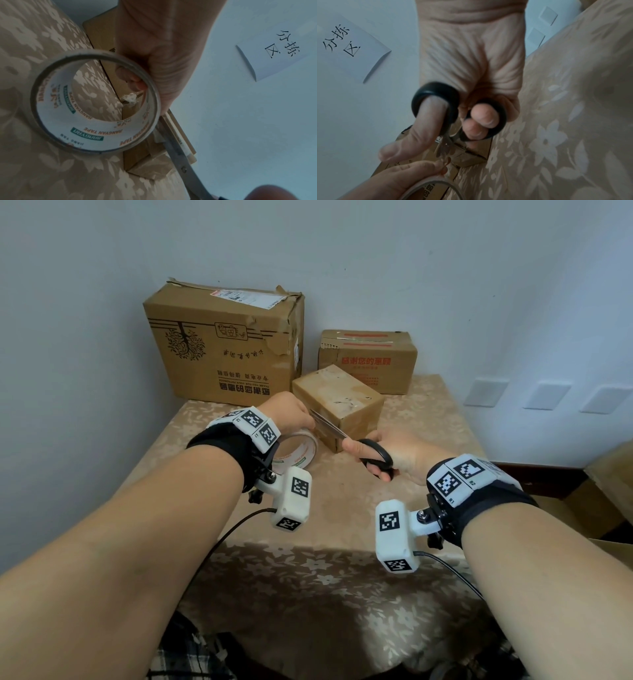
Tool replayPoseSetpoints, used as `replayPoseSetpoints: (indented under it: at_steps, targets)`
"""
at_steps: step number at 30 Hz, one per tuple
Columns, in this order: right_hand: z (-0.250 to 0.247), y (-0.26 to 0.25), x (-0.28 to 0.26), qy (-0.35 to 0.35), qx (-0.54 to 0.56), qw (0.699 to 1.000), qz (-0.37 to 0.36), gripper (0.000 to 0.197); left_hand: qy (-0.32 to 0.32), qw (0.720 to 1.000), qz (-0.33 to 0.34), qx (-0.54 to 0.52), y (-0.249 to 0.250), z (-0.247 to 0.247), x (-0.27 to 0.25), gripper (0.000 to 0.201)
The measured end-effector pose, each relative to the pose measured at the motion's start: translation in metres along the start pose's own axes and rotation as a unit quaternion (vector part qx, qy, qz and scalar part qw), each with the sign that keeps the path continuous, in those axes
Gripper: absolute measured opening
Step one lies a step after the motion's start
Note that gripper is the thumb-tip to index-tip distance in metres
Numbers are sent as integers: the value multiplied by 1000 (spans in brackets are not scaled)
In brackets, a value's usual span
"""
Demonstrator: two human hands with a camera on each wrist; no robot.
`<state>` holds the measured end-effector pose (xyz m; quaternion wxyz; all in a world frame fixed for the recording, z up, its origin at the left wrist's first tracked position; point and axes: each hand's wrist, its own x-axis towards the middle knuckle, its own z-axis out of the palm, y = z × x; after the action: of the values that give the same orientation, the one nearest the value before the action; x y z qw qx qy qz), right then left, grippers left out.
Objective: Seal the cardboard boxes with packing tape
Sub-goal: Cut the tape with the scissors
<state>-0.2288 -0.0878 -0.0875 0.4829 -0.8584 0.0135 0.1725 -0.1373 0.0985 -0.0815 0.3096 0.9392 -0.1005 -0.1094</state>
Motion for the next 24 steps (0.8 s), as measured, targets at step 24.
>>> replayPoseSetpoints:
  at_steps: [24]
  targets:
    - [14,0,-1,-23,58,998,-22,56,33,994,50,91,-8,-5,-11,15]
